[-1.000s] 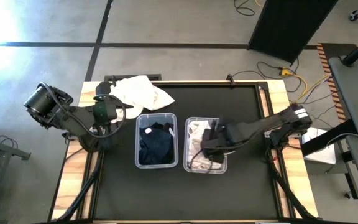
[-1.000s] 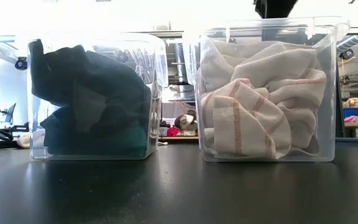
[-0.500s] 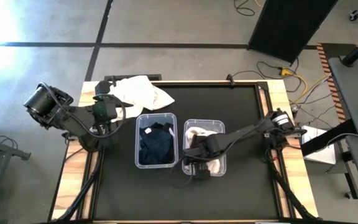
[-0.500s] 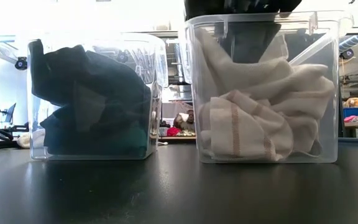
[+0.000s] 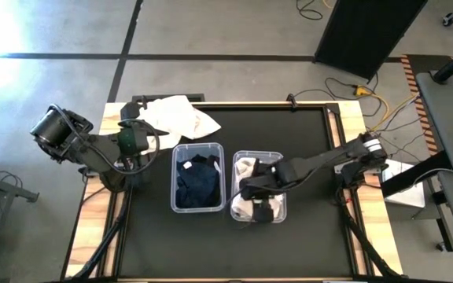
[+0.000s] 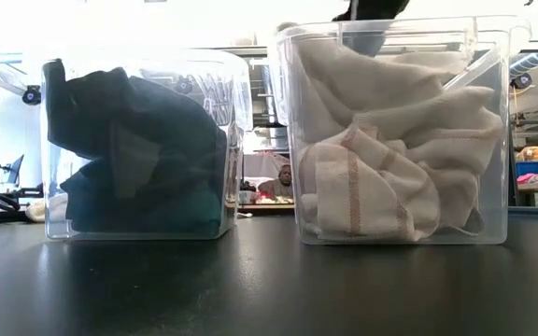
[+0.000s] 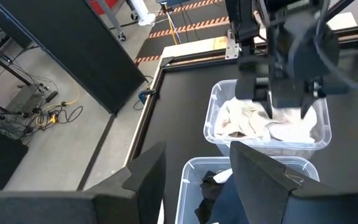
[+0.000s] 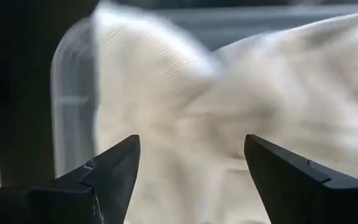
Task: Sort towels by color in basket
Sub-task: Put the bottom white towel into the right transparent bin
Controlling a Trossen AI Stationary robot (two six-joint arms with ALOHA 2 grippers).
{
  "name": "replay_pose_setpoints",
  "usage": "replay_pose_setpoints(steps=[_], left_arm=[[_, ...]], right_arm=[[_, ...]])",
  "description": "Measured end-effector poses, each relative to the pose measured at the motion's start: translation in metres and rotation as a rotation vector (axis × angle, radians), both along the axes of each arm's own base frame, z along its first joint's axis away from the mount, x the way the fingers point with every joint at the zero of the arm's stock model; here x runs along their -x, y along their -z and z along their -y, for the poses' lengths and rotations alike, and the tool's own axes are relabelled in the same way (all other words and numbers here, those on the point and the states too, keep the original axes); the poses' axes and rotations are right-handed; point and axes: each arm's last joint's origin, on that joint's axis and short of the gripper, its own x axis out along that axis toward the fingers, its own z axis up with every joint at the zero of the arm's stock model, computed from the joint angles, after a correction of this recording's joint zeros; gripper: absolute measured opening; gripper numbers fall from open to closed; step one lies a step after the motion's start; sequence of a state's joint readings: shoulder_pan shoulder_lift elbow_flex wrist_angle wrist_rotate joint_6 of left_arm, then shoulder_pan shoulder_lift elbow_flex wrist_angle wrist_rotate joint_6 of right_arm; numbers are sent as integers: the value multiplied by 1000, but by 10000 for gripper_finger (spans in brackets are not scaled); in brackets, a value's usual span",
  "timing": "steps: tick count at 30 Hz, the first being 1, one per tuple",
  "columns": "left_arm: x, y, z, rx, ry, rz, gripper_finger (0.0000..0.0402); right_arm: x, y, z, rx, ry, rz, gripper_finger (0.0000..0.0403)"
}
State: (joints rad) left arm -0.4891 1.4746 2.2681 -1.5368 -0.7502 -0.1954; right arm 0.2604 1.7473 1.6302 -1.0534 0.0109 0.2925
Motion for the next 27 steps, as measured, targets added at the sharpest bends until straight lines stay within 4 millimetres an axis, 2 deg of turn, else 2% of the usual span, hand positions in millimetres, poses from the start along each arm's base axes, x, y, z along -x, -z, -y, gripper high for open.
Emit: replay_pose_setpoints(steps=[3, 7, 11, 14, 16, 21, 23, 25, 27], left_arm=[[0, 0, 0, 8, -5, 4, 162], [0, 0, 0, 18, -11, 8, 162], [0, 0, 0, 48, -30, 20, 162], [1, 4, 0, 53, -48, -8, 162], [0, 6, 0, 65, -58, -5, 162], [1, 17, -1, 57, -72, -43, 162], [1, 24, 0, 50, -78, -64, 162], [0, 31, 0, 48, -90, -86, 162], [1, 39, -3, 81, -114, -103, 162]], right_arm=[[12, -16, 4, -1, 31, 15, 280], [22, -42, 12, 118, 149, 163, 283], [17, -41, 13, 170, 193, 256, 278], [9, -23, 10, 186, 163, 235, 273], [3, -2, 9, 198, 156, 197, 270], [-3, 68, 7, 207, 155, 50, 275], [-2, 88, 7, 205, 165, 12, 280], [-2, 101, 7, 214, 165, -16, 286], [0, 105, 7, 218, 158, -41, 293]])
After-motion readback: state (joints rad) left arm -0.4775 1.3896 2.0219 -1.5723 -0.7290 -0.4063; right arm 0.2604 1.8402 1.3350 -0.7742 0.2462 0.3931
